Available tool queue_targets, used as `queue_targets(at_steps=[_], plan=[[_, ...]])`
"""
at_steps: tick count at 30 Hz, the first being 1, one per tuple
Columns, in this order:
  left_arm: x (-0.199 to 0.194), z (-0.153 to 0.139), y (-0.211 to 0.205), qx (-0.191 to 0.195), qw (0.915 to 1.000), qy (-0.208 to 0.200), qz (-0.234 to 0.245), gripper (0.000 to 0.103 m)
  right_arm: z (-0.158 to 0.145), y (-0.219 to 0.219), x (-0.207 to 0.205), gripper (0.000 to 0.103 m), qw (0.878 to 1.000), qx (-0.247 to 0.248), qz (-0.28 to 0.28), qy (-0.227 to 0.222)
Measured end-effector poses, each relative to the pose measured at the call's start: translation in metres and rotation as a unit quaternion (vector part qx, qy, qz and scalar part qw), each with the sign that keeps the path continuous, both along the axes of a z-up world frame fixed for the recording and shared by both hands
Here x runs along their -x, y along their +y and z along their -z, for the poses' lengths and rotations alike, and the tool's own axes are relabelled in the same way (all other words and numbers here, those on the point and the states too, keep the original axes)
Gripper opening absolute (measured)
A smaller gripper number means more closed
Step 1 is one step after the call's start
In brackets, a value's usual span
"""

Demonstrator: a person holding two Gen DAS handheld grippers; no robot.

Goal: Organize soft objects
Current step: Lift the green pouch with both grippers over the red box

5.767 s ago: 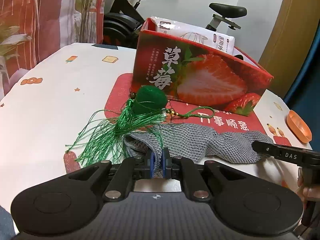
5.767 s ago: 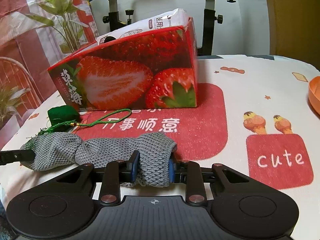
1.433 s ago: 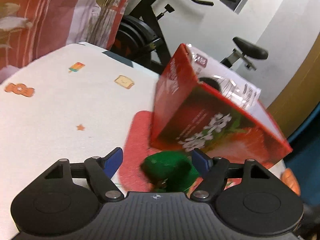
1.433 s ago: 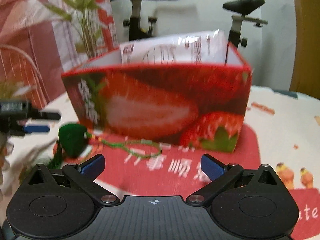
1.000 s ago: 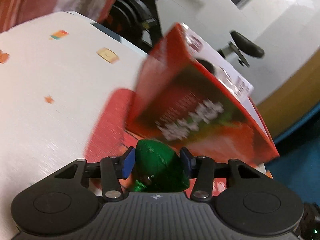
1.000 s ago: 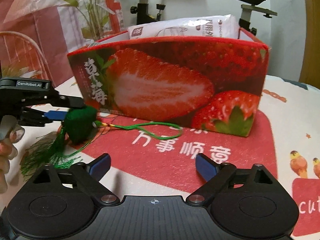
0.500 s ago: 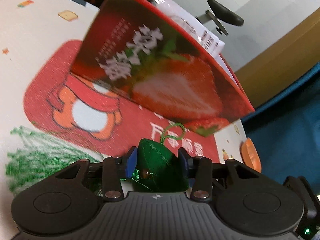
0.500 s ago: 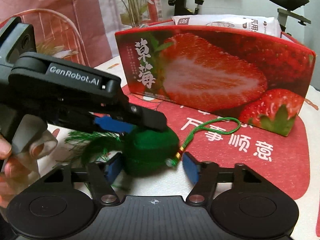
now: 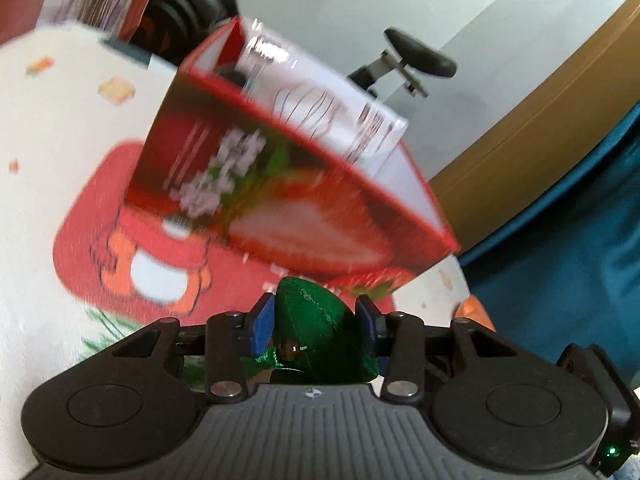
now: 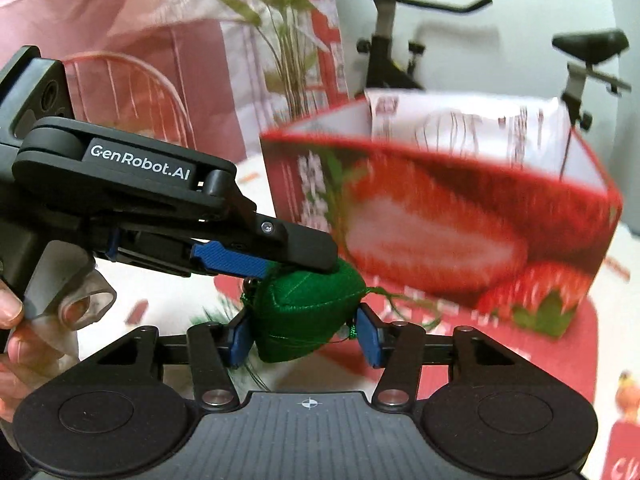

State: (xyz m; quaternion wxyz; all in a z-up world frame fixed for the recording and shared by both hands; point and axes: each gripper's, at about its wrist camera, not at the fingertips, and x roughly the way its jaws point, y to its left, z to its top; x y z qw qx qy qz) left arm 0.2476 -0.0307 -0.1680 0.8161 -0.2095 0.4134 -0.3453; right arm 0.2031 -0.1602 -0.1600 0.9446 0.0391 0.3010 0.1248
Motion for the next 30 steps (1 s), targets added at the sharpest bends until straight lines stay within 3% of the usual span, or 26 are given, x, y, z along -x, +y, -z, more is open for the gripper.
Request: queue_targets(at_steps=[7,13,17,22,25,30], plan=[[-0.001,-0.043,0.004,0.018,0.9987,-0.046,-0.015,0.046,-0.047,0.003,-0.009,0.049,0.998,0.033,-0.018,-0.047],[-0.013,-0.095,0.0,0.029,0.9943,-0.101,-0.014,0.046,-0.104,-0.003,-0.027,0.049,0.992,0.063,-0.03,-0.102],[-0.025,-0.139,-0.008,0.035,0.9864,-0.161,-0.009,0.046,-0.147,-0.008,-0.046,0.049,0.984,0.088,-0.035,-0.151],[-0.035,-0.189,-0.019,0.032,0.9694,-0.243,-0.003,0.046,-0.19,-0.015,-0.068,0.049,0.968,0.128,-0.035,-0.211],[-0.041,-0.201,-0.025,0.026,0.9615,-0.274,0.003,0.046,-0.196,-0.019,-0.08,0.049,0.962,0.152,-0.038,-0.225],[-0.056,-0.188,-0.041,0.001,0.9605,-0.277,0.025,0.046,-0.173,-0.028,-0.099,0.049,0.962,0.171,-0.04,-0.207]])
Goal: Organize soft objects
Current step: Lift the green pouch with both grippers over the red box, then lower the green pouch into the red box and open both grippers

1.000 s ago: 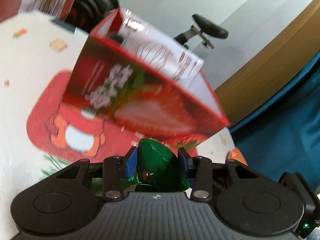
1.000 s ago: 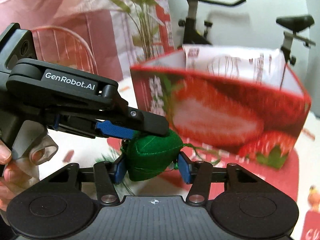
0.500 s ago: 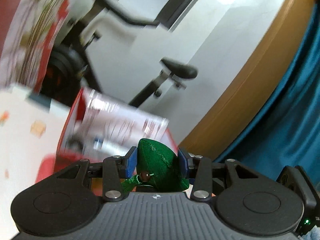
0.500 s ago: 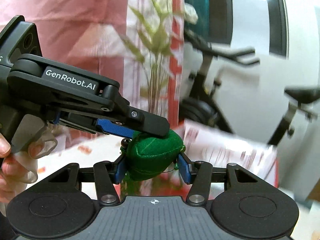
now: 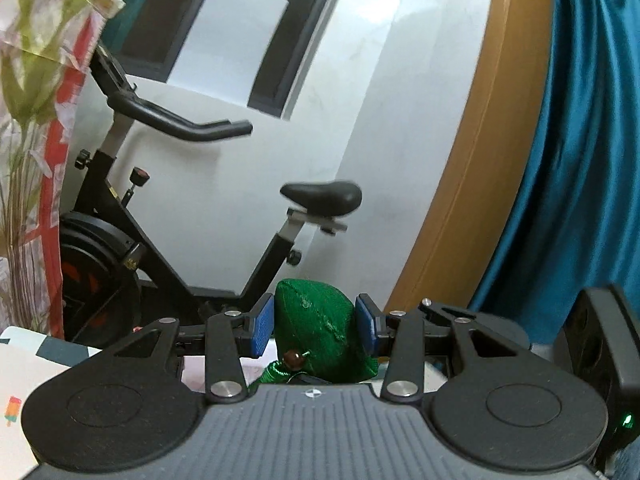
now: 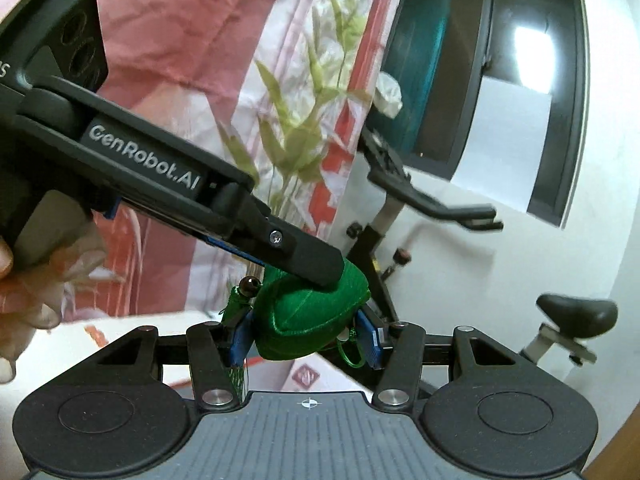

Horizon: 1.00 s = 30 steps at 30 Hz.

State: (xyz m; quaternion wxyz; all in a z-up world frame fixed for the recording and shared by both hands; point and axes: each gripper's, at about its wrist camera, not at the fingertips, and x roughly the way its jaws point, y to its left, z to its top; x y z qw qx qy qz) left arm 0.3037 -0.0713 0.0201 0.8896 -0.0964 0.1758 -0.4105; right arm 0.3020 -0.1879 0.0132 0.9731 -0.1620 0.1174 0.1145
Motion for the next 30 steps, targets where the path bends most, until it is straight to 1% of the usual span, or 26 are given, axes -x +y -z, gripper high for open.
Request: queue_targets(at_steps=[2,4,9,14,18,23,27,30], plan=[[-0.003,0.013,-0.007,-0.023,0.9997,-0.005,0.007,0.046,0.016,0.0,-0.007,0.049,1.0,-0.001,0.006,0.017],[-0.005,0.027,-0.009,-0.042,0.9991,-0.001,0.009,0.046,0.033,-0.001,-0.014,0.049,0.999,0.0,0.011,0.034],[-0.027,0.063,-0.016,-0.058,0.9973,0.043,0.017,0.046,0.069,-0.007,-0.031,0.049,0.997,-0.007,0.018,0.076],[-0.046,0.085,-0.026,-0.079,0.9946,0.063,0.025,0.046,0.095,-0.014,-0.046,0.049,0.993,-0.023,0.038,0.106],[-0.057,0.095,-0.034,-0.084,0.993,0.079,0.026,0.046,0.111,-0.022,-0.051,0.049,0.991,-0.03,0.052,0.12],[-0.066,0.103,-0.042,-0.085,0.9922,0.089,0.018,0.046,0.123,-0.036,-0.058,0.049,0.985,-0.059,0.081,0.143],[-0.069,0.105,-0.039,-0.095,0.9916,0.088,-0.004,0.046,0.13,-0.054,-0.064,0.049,0.974,-0.1,0.122,0.164],[-0.072,0.107,-0.036,-0.102,0.9906,0.089,-0.019,0.047,0.134,-0.064,-0.066,0.05,0.968,-0.102,0.154,0.172]])
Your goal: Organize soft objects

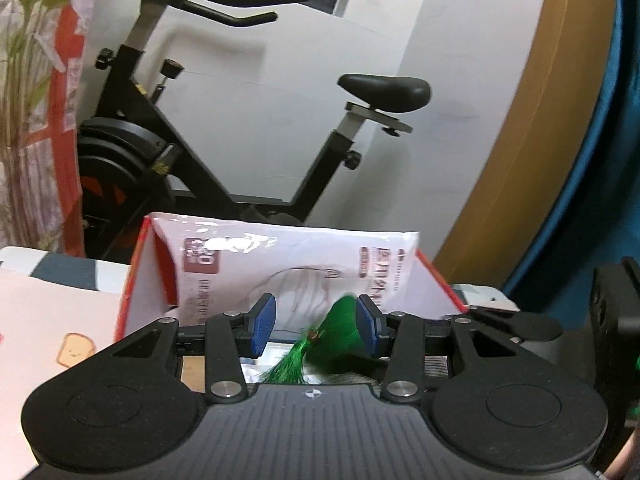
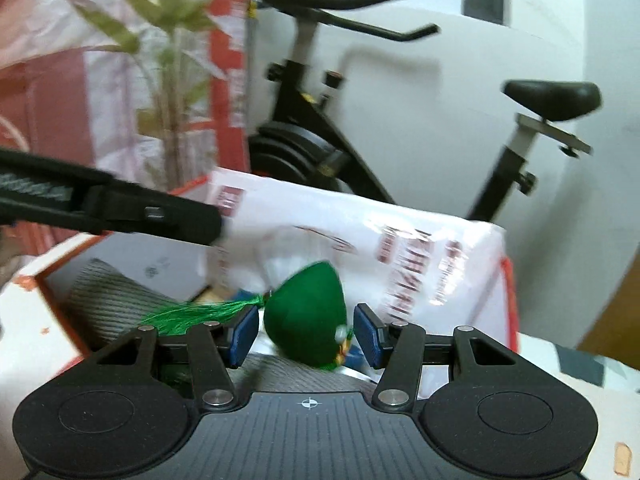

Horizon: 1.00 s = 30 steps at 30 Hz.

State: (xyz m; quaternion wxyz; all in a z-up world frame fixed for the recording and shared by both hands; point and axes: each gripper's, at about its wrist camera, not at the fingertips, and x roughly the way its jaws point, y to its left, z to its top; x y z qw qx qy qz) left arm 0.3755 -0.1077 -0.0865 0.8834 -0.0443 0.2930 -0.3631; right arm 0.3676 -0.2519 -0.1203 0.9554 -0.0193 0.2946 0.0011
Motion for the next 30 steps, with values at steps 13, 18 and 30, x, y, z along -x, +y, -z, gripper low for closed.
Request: queue_targets(at_steps=[13,18,30], plan=[[0.023,-0.025,0.014,-0.059,0.9933,-0.061,-0.078,0.099,-0.022,-0.018,0.029,0.103,0.997,-0.008,0.073,-0.013],[0.044,-0.048,0.032,-0.045,0.9905,-0.081,-0.102,0.103,-0.052,-0.017,0.051,0.103,0.995,-0.037,0.082,-0.039],[0.114,-0.102,0.06,-0.07,0.9693,-0.144,-0.186,0.103,-0.12,0.002,0.116,0.103,0.988,-0.067,0.085,-0.107]])
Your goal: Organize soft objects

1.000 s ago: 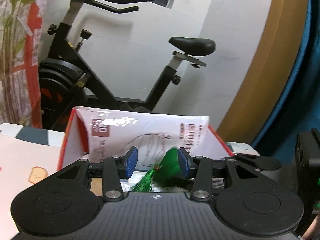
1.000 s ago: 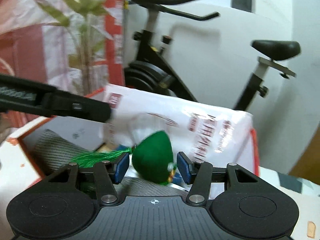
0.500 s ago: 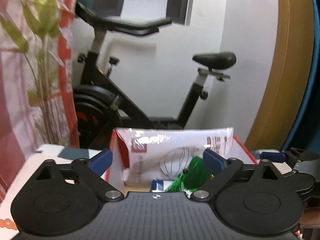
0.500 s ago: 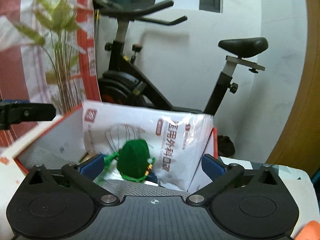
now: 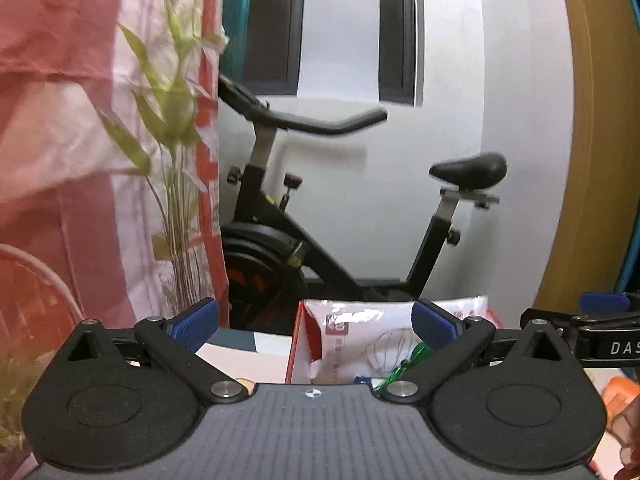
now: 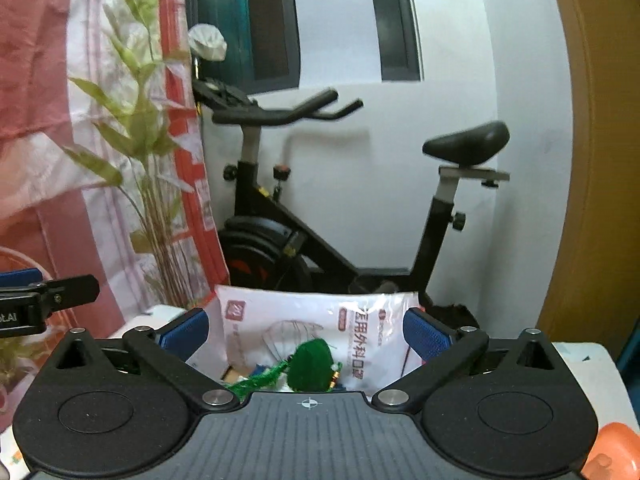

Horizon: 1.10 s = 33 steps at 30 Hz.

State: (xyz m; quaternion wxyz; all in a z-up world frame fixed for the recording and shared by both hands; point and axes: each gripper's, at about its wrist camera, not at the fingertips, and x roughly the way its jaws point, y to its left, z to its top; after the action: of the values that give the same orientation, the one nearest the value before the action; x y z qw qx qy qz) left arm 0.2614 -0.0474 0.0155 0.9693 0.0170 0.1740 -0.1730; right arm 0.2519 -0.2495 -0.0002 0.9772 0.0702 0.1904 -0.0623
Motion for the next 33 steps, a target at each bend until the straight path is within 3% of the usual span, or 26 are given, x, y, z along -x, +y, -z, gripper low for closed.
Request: queue_targets(at_steps=[3,11,17,27,33], plan=[[0.018,-0.016,0.012,0.015,0.9998,-0.009,0.004,0.103,-0.015,0.009,0.019,0.103,1.0,0.009,-0.003,-0.011],[0.078,-0.059,0.033,-0.008,0.9994,-0.033,-0.011,0.103,-0.062,0.036,0.081,0.103,0.999,0.007,-0.017,-0.044],[0.132,-0.083,0.051,0.005,0.9986,-0.048,-0.022,0.103,-0.09,0.063,0.131,0.103,0.998,0.023,-0.019,-0.058],[0.207,-0.101,0.075,-0.006,0.9984,-0.048,-0.028,0.103,-0.112,0.094,0.213,0.103,0.997,0.019,-0.006,-0.076],[0.239,-0.107,0.09,0.012,0.9988,-0.047,-0.009,0.103,-0.123,0.11,0.255,0.103,0.996,0.033,0.01,-0.086]])
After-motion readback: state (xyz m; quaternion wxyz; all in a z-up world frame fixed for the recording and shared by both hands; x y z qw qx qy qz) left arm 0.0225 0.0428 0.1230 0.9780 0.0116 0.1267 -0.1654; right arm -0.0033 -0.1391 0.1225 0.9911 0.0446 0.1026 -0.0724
